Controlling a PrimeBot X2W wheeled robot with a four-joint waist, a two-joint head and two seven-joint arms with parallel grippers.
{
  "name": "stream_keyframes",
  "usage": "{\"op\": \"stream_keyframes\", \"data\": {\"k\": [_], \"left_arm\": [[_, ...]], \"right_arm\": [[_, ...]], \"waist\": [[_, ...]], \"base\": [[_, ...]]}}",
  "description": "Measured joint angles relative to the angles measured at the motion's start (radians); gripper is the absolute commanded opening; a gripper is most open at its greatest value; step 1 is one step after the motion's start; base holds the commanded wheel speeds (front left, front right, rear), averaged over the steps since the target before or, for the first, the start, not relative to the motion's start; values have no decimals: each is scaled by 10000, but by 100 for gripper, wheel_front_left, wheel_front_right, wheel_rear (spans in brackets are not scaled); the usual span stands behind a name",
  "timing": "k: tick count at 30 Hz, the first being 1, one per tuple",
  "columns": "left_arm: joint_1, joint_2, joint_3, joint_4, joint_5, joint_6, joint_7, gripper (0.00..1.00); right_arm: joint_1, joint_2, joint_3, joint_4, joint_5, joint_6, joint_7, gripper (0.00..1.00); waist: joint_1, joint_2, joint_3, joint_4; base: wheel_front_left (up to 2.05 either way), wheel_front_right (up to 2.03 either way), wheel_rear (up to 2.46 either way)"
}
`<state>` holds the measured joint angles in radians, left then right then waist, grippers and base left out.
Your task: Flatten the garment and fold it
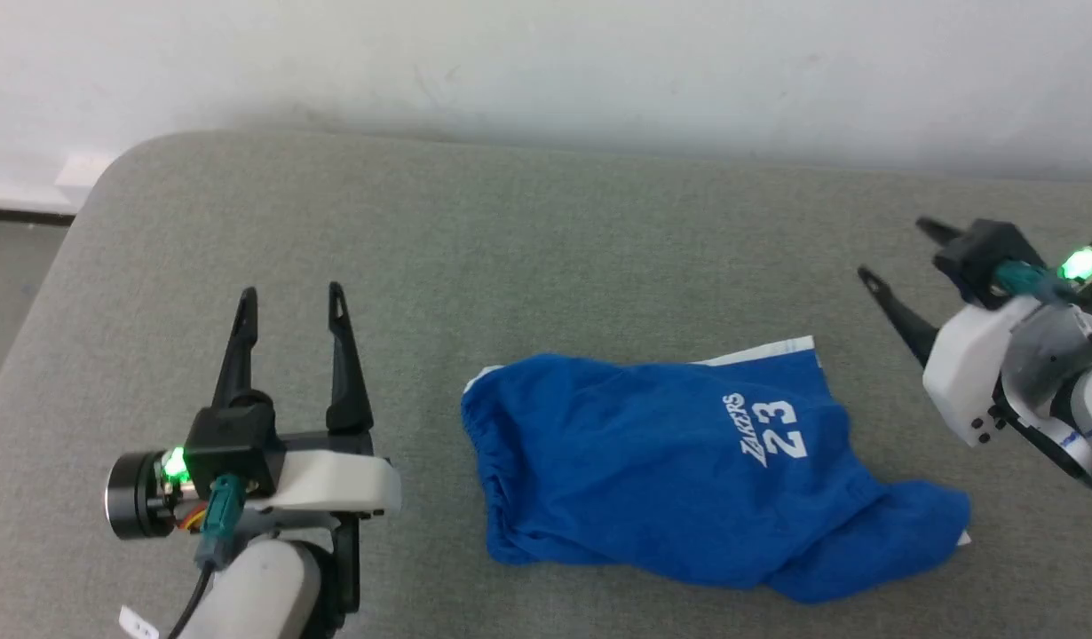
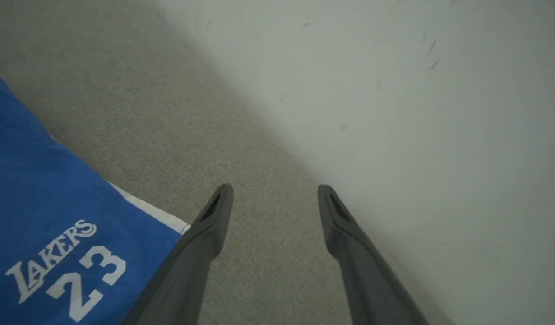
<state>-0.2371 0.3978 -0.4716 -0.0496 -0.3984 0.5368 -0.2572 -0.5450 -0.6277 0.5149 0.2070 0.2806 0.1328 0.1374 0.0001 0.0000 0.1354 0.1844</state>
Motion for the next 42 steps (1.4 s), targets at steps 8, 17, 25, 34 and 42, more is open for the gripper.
{"op": "stream_keyframes", "data": {"k": [8, 17, 25, 34, 42], "left_arm": [[707, -1503, 1507, 259, 1101, -1229, 0, 100], [655, -2869, 2466, 644, 2075, -2564, 2, 100], [248, -3150, 3250, 1037, 2508, -3356, 2, 100], [-739, -2290, 3833, 2157, 2788, -4775, 2, 100], [-2846, -1377, 2740, 3206, 2744, -6416, 1615, 100]], "right_arm": [[-2405, -1697, 3605, -351, 3783, 0, 4673, 100], [-3763, -1331, 5350, 1492, 4963, 0, 5379, 100], [-4205, -930, 6433, 2426, 5471, -12, 4232, 0], [-4419, -957, 6475, 2681, 4859, 2, 963, 0], [-3928, -1618, 5724, 1904, 4709, 2, -290, 0]], "waist": [[0, 0, 610, 518], [1, 0, 1457, 1119], [-2, 0, 1823, 1367], [0, 0, 1287, 915], [-1, 0, 755, 168]], "base": [[0, 0, 0], [0, 0, 0], [0, 0, 0], [0, 0, 0], [0, 0, 0]]}}
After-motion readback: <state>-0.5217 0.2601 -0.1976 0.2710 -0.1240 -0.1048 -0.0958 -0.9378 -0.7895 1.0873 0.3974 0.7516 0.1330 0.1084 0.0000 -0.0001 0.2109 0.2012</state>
